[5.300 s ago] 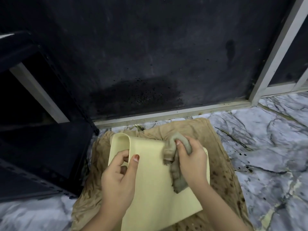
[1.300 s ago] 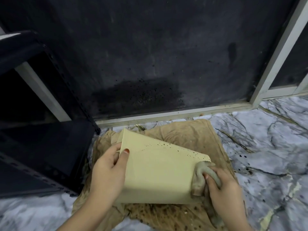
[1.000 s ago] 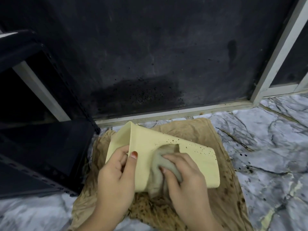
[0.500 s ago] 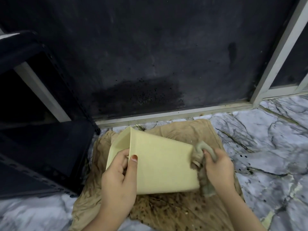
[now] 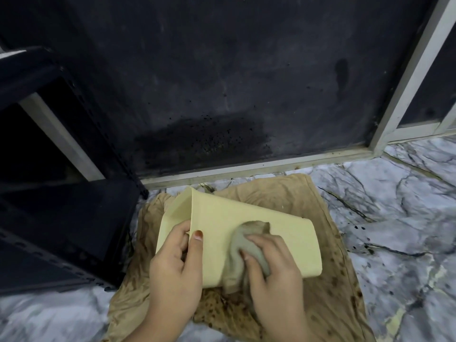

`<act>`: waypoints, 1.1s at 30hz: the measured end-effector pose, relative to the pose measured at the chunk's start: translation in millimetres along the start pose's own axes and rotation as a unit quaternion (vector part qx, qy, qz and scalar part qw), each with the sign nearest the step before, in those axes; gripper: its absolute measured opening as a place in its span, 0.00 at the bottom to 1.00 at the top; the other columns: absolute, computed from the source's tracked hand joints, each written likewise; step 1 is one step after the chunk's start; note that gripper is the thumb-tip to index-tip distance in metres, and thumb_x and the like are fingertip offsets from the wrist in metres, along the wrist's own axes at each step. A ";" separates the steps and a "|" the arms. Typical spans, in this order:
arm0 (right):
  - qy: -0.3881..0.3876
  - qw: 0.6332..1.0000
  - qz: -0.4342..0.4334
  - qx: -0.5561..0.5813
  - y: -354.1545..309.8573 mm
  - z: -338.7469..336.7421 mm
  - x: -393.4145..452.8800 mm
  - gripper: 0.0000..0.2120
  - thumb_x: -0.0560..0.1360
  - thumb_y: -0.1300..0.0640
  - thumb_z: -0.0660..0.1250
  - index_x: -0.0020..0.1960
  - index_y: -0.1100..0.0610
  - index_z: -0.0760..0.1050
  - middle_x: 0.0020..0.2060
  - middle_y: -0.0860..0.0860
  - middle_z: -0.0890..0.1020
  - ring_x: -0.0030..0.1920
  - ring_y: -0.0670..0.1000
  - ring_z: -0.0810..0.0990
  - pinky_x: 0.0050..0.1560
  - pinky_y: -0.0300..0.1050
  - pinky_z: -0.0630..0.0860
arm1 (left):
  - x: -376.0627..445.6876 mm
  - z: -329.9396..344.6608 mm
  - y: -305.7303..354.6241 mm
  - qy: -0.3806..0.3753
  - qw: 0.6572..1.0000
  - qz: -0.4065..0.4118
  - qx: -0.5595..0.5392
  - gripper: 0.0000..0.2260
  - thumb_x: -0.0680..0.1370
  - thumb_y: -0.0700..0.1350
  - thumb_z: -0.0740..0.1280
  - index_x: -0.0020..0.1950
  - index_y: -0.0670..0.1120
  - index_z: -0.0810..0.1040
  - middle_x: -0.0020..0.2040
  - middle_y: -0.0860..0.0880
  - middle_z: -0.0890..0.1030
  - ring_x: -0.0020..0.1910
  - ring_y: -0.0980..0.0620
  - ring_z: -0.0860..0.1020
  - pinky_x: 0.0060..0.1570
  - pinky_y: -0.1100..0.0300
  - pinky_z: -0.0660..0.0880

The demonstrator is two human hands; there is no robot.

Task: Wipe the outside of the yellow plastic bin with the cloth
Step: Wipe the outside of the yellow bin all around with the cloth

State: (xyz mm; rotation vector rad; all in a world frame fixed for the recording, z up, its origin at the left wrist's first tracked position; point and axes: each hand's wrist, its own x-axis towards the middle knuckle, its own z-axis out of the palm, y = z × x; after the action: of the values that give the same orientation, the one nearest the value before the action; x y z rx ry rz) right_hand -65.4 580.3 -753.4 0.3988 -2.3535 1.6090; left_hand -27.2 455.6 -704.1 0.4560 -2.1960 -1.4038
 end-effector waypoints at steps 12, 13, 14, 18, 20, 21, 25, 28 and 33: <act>0.012 0.997 0.071 -0.029 6.5 -8.2 66.4 0.10 0.74 0.58 0.63 0.54 0.55 0.76 0.50 0.51 0.81 0.50 0.52 0.77 0.51 0.44 0.72 | -9.0 -7.0 3.3 -0.046 0.999 0.014 -0.009 0.12 0.71 0.48 0.61 0.46 0.67 0.76 0.39 0.50 0.83 0.32 0.61 0.77 0.31 0.74 0.70; 0.018 0.995 0.091 -0.041 16.0 -13.5 66.0 0.10 0.75 0.58 0.63 0.54 0.55 0.76 0.49 0.52 0.82 0.50 0.53 0.78 0.49 0.44 0.72 | -8.3 -9.0 2.8 -0.053 0.999 0.012 -0.001 0.12 0.71 0.48 0.61 0.47 0.66 0.76 0.39 0.49 0.83 0.32 0.59 0.77 0.32 0.72 0.70; 0.024 0.993 0.108 -0.051 25.7 -19.5 64.5 0.09 0.75 0.59 0.63 0.54 0.56 0.76 0.47 0.54 0.82 0.48 0.55 0.78 0.47 0.44 0.71 | -7.2 -11.3 2.0 -0.059 0.998 0.010 0.010 0.12 0.71 0.49 0.61 0.47 0.66 0.76 0.39 0.47 0.83 0.32 0.55 0.78 0.32 0.69 0.71; 0.039 0.983 0.156 -0.088 60.2 -41.4 51.5 0.08 0.75 0.59 0.63 0.53 0.58 0.76 0.43 0.57 0.81 0.43 0.56 0.76 0.42 0.44 0.66 | 0.5 -18.5 -0.9 -0.073 0.997 0.001 0.034 0.09 0.67 0.53 0.60 0.45 0.58 0.76 0.33 0.41 0.80 0.34 0.41 0.75 0.32 0.56 0.69; 0.047 0.981 0.163 -0.092 71.3 -49.1 43.1 0.08 0.75 0.59 0.63 0.53 0.59 0.76 0.42 0.57 0.81 0.43 0.56 0.75 0.43 0.45 0.66 | 4.8 -18.5 3.0 -0.082 0.996 0.000 0.046 0.07 0.65 0.49 0.60 0.41 0.53 0.75 0.34 0.36 0.76 0.30 0.43 0.71 0.32 0.55 0.66; 0.051 0.981 0.163 -0.093 75.3 -52.0 39.3 0.09 0.75 0.58 0.64 0.53 0.60 0.77 0.42 0.58 0.81 0.42 0.55 0.74 0.43 0.45 0.66 | 6.4 -17.7 4.6 -0.085 0.995 -0.003 0.049 0.05 0.66 0.47 0.60 0.40 0.52 0.74 0.34 0.37 0.75 0.28 0.46 0.69 0.32 0.55 0.65; 0.062 0.982 0.153 -0.093 79.3 -58.2 24.8 0.17 0.69 0.51 0.59 0.52 0.59 0.77 0.39 0.54 0.78 0.41 0.53 0.73 0.39 0.44 0.66 | 12.7 -12.0 10.8 -0.076 0.996 -0.020 0.048 0.08 0.75 0.47 0.61 0.37 0.49 0.74 0.28 0.50 0.74 0.27 0.55 0.68 0.32 0.56 0.66; 0.080 0.984 0.145 -0.060 74.7 -54.2 12.6 0.16 0.68 0.51 0.61 0.50 0.58 0.78 0.41 0.51 0.78 0.45 0.50 0.75 0.40 0.35 0.66 | 15.8 -9.6 12.7 -0.046 0.997 -0.026 0.064 0.14 0.77 0.49 0.60 0.34 0.43 0.68 0.24 0.51 0.67 0.24 0.56 0.63 0.30 0.55 0.63; 0.089 0.995 0.045 -0.020 55.3 -33.5 0.5 0.13 0.68 0.50 0.59 0.49 0.51 0.76 0.44 0.40 0.77 0.49 0.44 0.75 0.53 0.26 0.65 | 10.6 -8.8 4.0 0.009 0.997 -0.012 0.079 0.15 0.77 0.47 0.61 0.34 0.40 0.69 0.24 0.51 0.68 0.24 0.56 0.65 0.28 0.59 0.63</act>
State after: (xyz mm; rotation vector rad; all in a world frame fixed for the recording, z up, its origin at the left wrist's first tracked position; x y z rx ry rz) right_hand -84.3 630.8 -789.1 0.1366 -2.2936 1.5628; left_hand -31.0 445.2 -695.0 0.5501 -2.3030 -1.2374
